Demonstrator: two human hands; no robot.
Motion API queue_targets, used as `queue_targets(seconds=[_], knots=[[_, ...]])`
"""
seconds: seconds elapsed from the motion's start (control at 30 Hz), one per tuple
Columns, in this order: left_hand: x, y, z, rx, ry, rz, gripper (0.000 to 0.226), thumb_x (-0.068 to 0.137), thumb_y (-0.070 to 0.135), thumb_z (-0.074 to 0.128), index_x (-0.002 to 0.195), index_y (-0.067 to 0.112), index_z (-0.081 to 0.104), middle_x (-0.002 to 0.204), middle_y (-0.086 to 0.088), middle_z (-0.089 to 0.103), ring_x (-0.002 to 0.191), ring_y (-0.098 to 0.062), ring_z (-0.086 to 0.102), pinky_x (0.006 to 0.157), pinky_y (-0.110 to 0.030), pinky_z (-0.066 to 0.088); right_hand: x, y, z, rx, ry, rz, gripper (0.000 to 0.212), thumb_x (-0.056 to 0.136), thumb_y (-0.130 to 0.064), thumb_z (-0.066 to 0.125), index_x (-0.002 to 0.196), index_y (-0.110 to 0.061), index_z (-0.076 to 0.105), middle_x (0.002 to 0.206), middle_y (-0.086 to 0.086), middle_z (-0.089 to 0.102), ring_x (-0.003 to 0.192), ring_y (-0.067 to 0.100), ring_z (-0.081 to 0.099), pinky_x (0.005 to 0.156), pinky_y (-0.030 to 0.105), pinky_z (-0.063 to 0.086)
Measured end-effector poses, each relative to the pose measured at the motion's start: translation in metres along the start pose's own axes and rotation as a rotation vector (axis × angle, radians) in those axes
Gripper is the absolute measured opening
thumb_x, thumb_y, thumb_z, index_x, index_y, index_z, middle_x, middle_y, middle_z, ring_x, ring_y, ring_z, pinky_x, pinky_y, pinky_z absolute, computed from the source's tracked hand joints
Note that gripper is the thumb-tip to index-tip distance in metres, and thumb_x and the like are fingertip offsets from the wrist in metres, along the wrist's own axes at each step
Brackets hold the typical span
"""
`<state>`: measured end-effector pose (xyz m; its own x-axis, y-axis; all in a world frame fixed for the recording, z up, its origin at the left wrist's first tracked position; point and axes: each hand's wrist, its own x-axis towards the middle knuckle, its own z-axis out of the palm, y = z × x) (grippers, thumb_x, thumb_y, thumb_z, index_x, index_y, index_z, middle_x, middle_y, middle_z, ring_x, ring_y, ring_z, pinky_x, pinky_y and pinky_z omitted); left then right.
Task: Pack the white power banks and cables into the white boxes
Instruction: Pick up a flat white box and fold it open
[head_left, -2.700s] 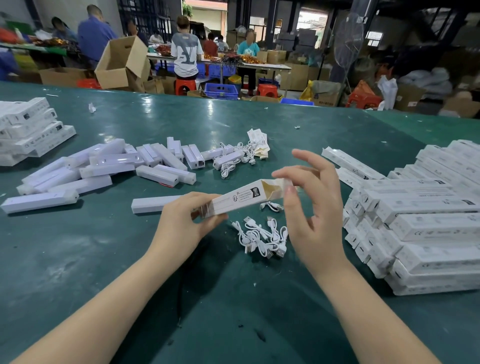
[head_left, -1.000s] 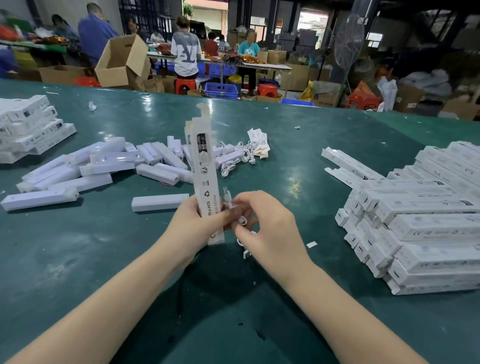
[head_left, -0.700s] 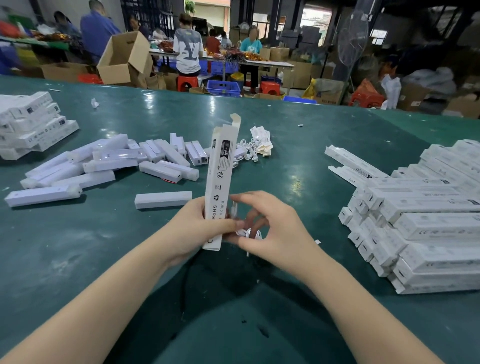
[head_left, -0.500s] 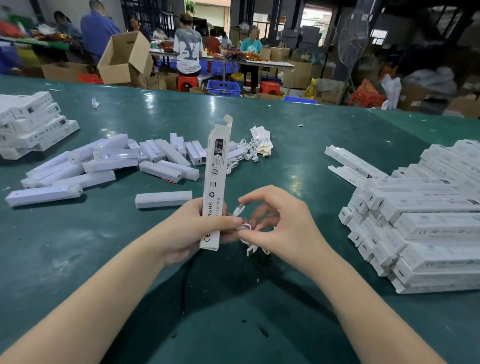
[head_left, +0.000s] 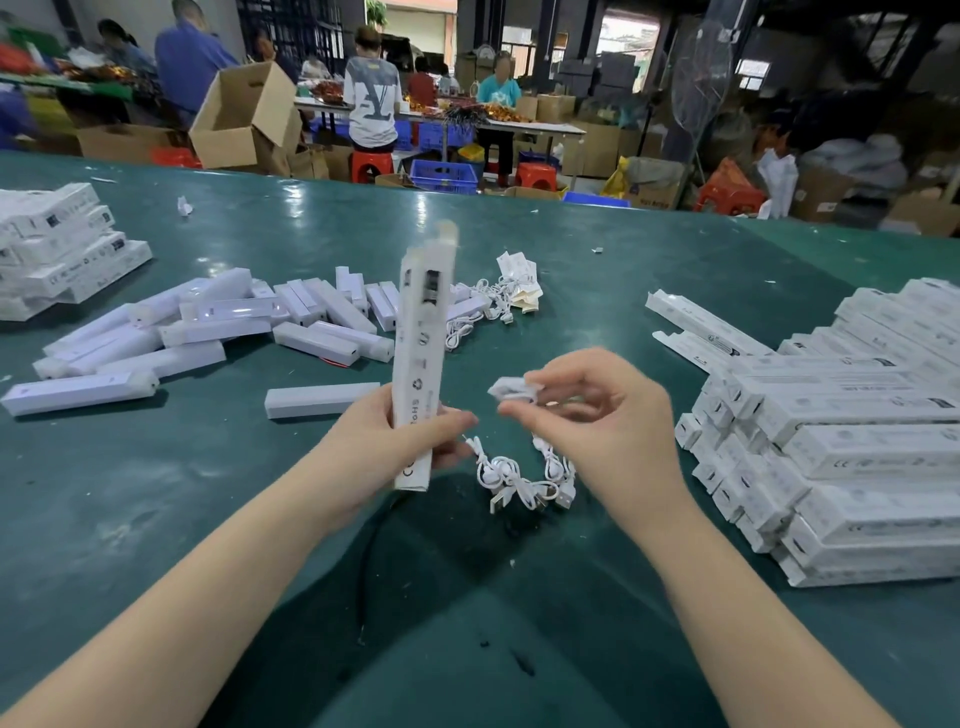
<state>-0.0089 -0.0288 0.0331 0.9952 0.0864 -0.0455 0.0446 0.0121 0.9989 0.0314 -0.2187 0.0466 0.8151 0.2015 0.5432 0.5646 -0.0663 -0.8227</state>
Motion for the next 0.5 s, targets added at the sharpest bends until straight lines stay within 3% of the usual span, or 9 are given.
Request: queue_targets(seconds=[0.07, 0.13, 0.27, 0.37, 0.5], knots=[[0.005, -0.007, -0.01, 0.586, 0.207, 0.185, 0.013, 0.082, 0.028, 0.075, 0.083, 0.026, 0.062, 0.072, 0.006, 0.07, 0.07, -0.009, 0.064, 0.062, -0.024, 0.048, 0.004, -0.004, -0.006, 0.085, 0.092, 0.007, 0.025, 0.067, -0.004, 0.088, 0.082, -0.015, 0.072, 0.082, 0.0, 0.075, 0.075, 0.012, 0.072, 0.067, 0.016, 0.053], [0.007, -0.011, -0.016, 0.948, 0.281, 0.332, 0.023, 0.086, 0.029, 0.067, 0.075, 0.028, 0.047, 0.068, 0.003, 0.058, 0.072, -0.02, 0.054, 0.063, -0.033, 0.044, 0.007, -0.01, -0.012, 0.141, 0.141, -0.026, 0.023, 0.067, -0.007, 0.086, 0.083, -0.016, 0.072, 0.083, -0.005, 0.076, 0.076, 0.008, 0.072, 0.069, 0.014, 0.053], [0.01, -0.017, -0.021, 1.098, 0.289, 0.399, 0.03, 0.089, 0.026, 0.062, 0.073, 0.027, 0.037, 0.067, 0.004, 0.05, 0.072, -0.025, 0.048, 0.061, -0.037, 0.044, 0.01, -0.014, -0.019, 0.13, 0.173, -0.035, 0.023, 0.07, -0.003, 0.083, 0.086, -0.017, 0.074, 0.082, -0.009, 0.076, 0.076, 0.006, 0.071, 0.073, 0.013, 0.053], [0.011, -0.017, -0.021, 1.086, 0.341, 0.394, 0.029, 0.09, 0.027, 0.061, 0.075, 0.027, 0.037, 0.064, 0.006, 0.048, 0.07, -0.023, 0.047, 0.056, -0.034, 0.039, 0.011, -0.013, -0.023, 0.035, 0.123, -0.021, 0.026, 0.073, -0.001, 0.082, 0.087, -0.022, 0.075, 0.083, -0.009, 0.075, 0.076, 0.005, 0.071, 0.073, 0.012, 0.052], [0.011, -0.018, -0.021, 1.078, 0.379, 0.396, 0.031, 0.09, 0.031, 0.062, 0.075, 0.028, 0.036, 0.065, 0.006, 0.049, 0.072, -0.027, 0.048, 0.059, -0.037, 0.044, 0.012, -0.01, -0.027, -0.054, 0.066, -0.003, 0.027, 0.077, -0.001, 0.08, 0.089, -0.024, 0.076, 0.084, -0.008, 0.074, 0.076, 0.004, 0.07, 0.072, 0.012, 0.051]])
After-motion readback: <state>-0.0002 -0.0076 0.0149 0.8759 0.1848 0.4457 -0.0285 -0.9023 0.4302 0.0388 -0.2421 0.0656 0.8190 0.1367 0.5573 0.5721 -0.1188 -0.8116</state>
